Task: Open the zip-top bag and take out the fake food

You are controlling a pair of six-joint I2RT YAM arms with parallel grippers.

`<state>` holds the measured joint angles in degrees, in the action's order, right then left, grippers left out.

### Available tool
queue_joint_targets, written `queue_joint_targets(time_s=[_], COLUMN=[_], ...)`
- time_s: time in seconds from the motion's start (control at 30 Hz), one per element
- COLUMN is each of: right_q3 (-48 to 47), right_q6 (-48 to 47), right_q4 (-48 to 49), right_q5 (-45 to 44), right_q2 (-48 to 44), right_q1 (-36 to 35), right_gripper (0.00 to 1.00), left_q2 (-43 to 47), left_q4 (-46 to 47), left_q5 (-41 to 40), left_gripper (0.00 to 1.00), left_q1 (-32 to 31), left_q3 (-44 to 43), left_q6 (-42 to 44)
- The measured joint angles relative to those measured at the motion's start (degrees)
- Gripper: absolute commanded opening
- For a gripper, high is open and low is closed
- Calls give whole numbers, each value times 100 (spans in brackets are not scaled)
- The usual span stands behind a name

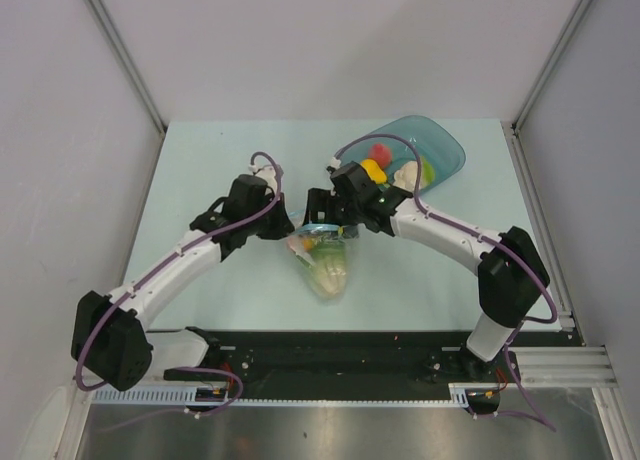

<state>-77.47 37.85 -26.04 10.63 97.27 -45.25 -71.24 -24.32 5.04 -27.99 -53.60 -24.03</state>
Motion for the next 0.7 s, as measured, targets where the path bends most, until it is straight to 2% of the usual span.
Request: queue_joint_targets(time_s=[0.07, 0.2, 0.33, 0.43, 0.7], right_q3=[0, 24, 33, 33, 66], right_q6=[256, 667, 955, 1088, 1095], right_q4=[127, 254, 393, 494, 796], right_q5=[15, 7, -72, -140, -282], right_q2=[0, 13, 142, 291, 507], right_q1=[59, 114, 144, 195, 157], right_gripper=[91, 90, 74, 72, 73], left_q2=[0, 15, 98, 168, 315], left_q4=[98, 219, 205, 109, -46], left_q5=[66, 129, 114, 94, -195], left_gripper=[0, 0, 0, 0, 0], left_q1=[-63, -160, -208, -229, -361], left_q3=[72, 175, 256, 310, 323], left_q6=[-17, -55, -52, -59, -138])
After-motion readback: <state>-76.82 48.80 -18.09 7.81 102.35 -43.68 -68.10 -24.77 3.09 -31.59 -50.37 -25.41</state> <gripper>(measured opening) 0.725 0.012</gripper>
